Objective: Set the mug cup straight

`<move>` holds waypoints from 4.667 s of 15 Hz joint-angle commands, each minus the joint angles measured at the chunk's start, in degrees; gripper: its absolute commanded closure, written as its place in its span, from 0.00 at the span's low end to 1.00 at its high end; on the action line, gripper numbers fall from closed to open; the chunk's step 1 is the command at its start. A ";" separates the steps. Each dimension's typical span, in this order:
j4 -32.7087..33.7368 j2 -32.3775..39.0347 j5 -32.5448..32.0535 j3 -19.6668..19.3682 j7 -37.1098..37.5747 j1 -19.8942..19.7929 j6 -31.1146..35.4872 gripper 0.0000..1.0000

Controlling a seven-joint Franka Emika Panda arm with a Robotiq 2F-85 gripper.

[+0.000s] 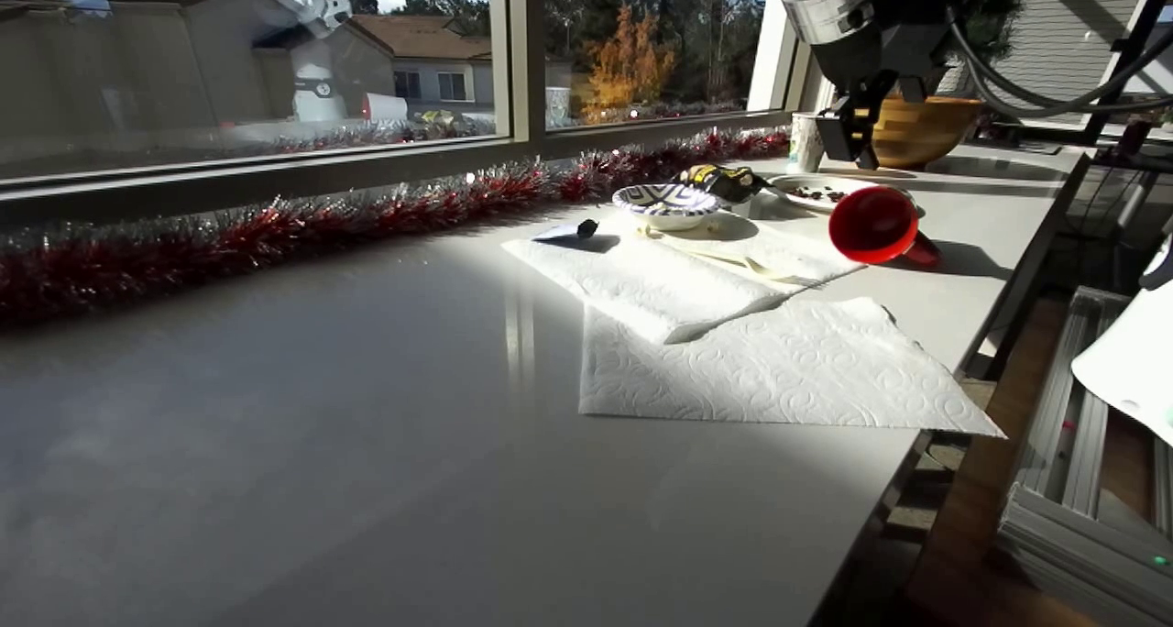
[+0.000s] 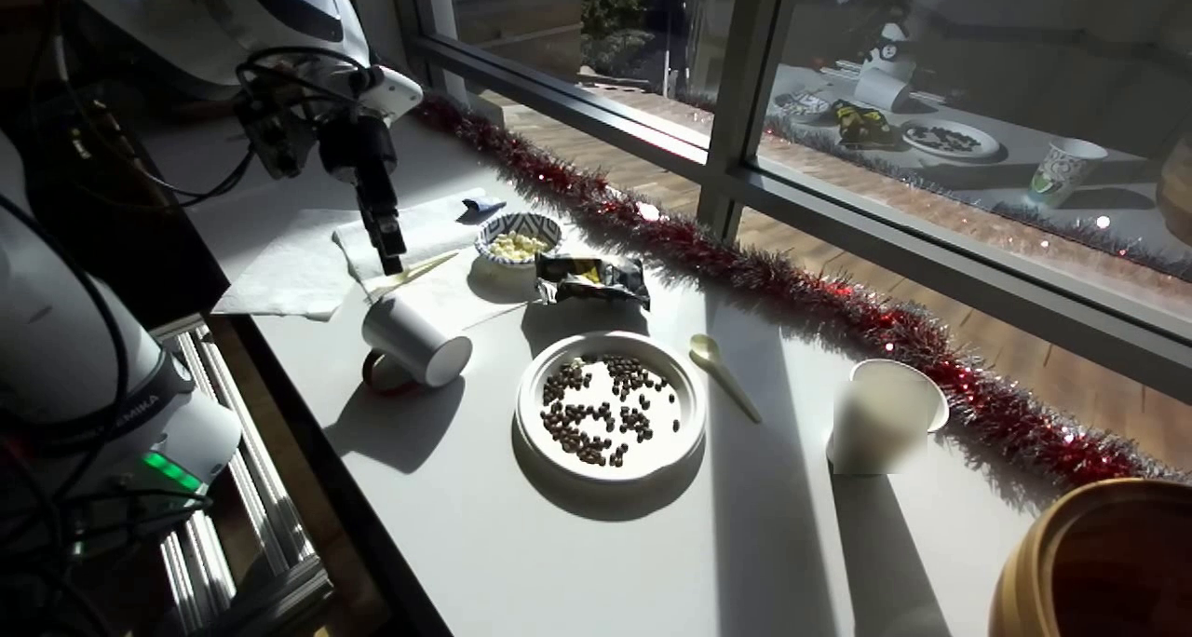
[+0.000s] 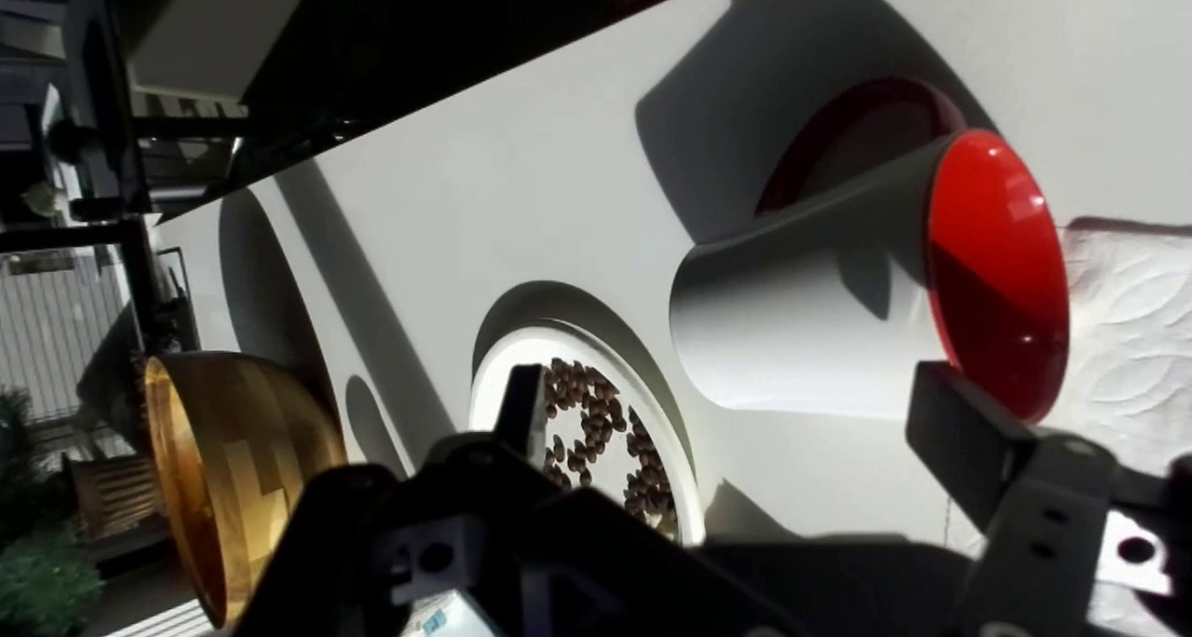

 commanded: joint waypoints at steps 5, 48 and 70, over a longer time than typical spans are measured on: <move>0.22 7.16 -5.67 -3.52 -4.86 5.68 -1.18 0.00; 1.07 2.44 -10.74 -9.80 -10.61 8.70 -3.25 0.96; 1.06 -20.98 19.82 -47.30 -61.14 13.61 11.92 0.97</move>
